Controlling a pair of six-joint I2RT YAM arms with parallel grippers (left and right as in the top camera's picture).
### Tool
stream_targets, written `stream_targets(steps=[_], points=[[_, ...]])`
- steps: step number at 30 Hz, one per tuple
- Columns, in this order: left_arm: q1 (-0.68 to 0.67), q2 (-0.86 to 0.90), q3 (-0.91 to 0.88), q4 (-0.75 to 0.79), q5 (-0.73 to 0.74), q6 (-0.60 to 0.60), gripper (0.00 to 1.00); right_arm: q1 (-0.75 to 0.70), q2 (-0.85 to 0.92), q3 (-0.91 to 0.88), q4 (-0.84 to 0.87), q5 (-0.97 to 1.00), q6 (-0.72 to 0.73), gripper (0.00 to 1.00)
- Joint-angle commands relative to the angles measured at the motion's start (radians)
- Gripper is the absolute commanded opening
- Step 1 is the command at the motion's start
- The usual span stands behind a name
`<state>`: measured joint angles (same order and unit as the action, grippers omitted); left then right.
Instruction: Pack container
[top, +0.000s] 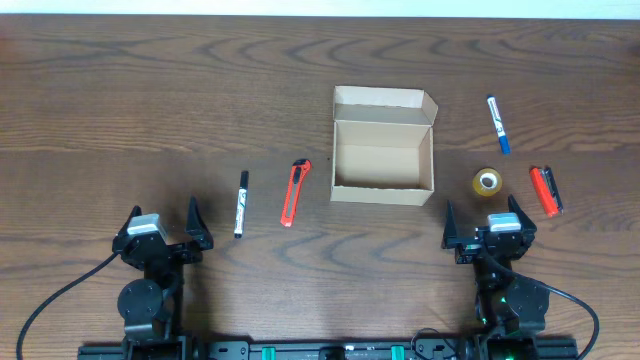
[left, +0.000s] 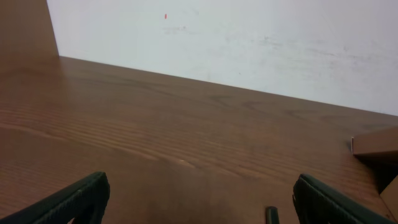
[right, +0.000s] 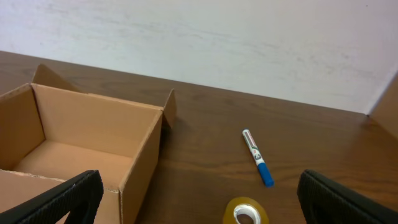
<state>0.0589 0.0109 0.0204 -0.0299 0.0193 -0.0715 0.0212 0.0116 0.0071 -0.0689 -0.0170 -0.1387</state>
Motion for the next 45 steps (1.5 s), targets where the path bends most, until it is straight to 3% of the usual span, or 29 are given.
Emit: stream_targets(steps=[1, 39, 45], points=[[0.004, -0.007, -0.016, -0.047, -0.003, -0.003, 0.95, 0.002, -0.006, -0.002, -0.006, 0.009, 0.011, 0.99], [0.004, -0.007, -0.016, -0.047, -0.003, -0.003, 0.95, 0.002, -0.006, -0.002, -0.005, 0.010, 0.010, 0.99], [0.004, -0.007, -0.016, -0.048, -0.003, -0.003, 0.95, 0.002, -0.006, -0.002, 0.012, 0.087, 0.011, 0.99]])
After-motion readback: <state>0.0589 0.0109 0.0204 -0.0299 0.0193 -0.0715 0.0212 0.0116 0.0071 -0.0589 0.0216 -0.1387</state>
